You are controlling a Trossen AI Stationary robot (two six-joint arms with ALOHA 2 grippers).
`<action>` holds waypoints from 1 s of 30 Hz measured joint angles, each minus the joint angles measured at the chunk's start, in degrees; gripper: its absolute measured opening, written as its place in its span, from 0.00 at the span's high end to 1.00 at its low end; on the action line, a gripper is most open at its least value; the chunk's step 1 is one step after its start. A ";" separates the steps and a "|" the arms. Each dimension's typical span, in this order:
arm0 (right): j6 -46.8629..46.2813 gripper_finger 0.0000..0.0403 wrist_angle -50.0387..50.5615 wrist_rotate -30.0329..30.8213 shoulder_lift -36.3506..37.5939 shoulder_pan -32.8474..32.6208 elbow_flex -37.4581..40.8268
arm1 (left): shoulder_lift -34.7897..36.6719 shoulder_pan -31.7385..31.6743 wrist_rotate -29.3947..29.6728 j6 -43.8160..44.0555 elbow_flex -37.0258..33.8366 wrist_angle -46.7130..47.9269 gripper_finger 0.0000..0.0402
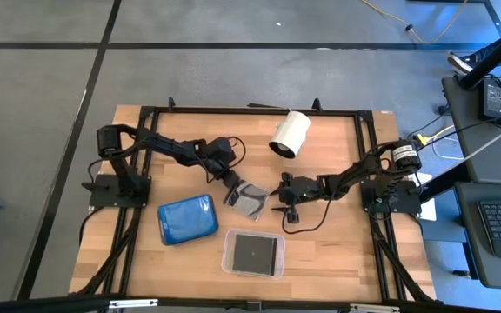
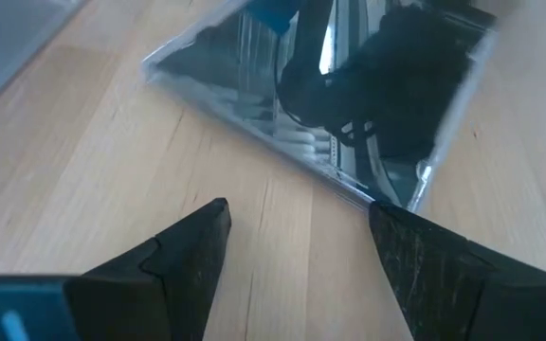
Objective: Pick & place jewel cases by type
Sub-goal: Put the black CD case into the transparent bin
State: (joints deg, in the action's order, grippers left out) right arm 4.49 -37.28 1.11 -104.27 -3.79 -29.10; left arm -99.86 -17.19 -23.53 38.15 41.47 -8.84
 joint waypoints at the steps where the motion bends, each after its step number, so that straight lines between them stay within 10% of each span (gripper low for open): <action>1: 0.00 0.34 0.14 0.02 0.00 0.00 -0.02 | 0.20 -0.20 -1.97 0.56 0.00 0.69 0.68; 30: 0.13 0.34 1.59 0.23 0.02 0.09 -0.09 | 0.92 -0.69 -23.15 3.80 0.11 0.51 0.69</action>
State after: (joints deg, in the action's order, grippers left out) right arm 4.62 -35.69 1.34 -104.25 -3.70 -29.19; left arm -98.94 -17.88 -46.68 41.95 41.59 -8.33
